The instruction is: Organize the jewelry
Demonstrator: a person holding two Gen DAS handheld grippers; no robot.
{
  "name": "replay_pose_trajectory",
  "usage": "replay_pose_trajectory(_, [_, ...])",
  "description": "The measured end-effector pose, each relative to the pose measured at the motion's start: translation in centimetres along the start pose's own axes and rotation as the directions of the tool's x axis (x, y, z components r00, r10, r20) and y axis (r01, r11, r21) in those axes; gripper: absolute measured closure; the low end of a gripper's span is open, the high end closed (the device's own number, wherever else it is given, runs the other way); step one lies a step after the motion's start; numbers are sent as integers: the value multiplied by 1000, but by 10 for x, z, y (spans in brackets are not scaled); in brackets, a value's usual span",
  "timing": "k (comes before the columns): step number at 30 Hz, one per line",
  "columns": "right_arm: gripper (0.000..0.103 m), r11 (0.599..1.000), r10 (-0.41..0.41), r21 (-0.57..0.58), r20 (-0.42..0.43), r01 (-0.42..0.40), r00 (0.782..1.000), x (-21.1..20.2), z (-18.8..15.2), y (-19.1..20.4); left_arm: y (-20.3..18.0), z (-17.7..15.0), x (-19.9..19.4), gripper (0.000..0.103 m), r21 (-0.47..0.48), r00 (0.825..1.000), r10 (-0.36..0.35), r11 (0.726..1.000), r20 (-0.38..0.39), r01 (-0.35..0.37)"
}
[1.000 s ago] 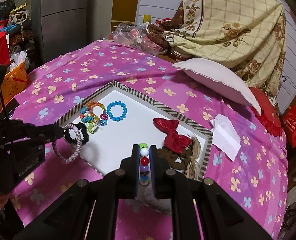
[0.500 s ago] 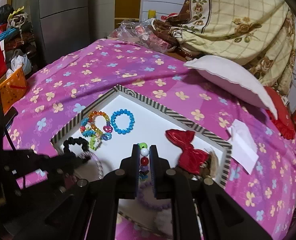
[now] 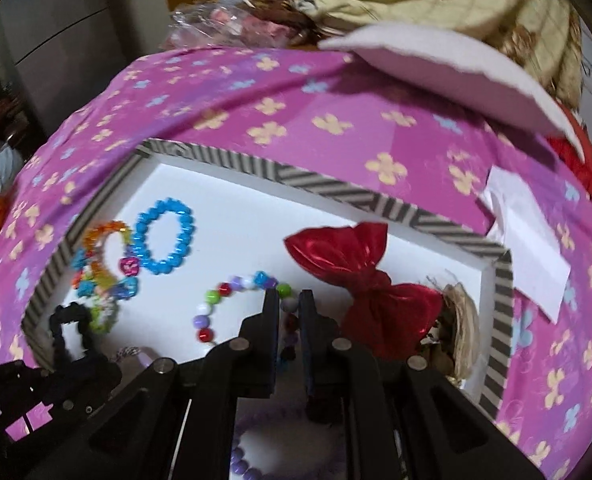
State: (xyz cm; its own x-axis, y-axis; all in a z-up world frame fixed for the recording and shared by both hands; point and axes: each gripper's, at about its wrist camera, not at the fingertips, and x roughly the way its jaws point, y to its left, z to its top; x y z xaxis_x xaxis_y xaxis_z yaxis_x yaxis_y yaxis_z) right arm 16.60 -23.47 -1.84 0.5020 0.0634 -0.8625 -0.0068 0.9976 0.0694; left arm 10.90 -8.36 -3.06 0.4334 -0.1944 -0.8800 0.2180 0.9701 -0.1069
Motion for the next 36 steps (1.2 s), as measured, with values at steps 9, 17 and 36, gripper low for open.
replay_pose_trajectory(9, [62,999,30,40,102,-34,994,-52,-26,-2,0,-8,-14,59,17,1000,10,1000,27,-10])
replay_pose_trajectory(17, [50,994,-16,106,207,-6,978,-117,-77,-7,0,-24,-57,59,47,993,60,997,106,-66])
replay_pose_trajectory(36, [42,994,-9,105,244,-17,970,-170,-142,30,8,-64,-130,59,20,973,88,995,214,-95])
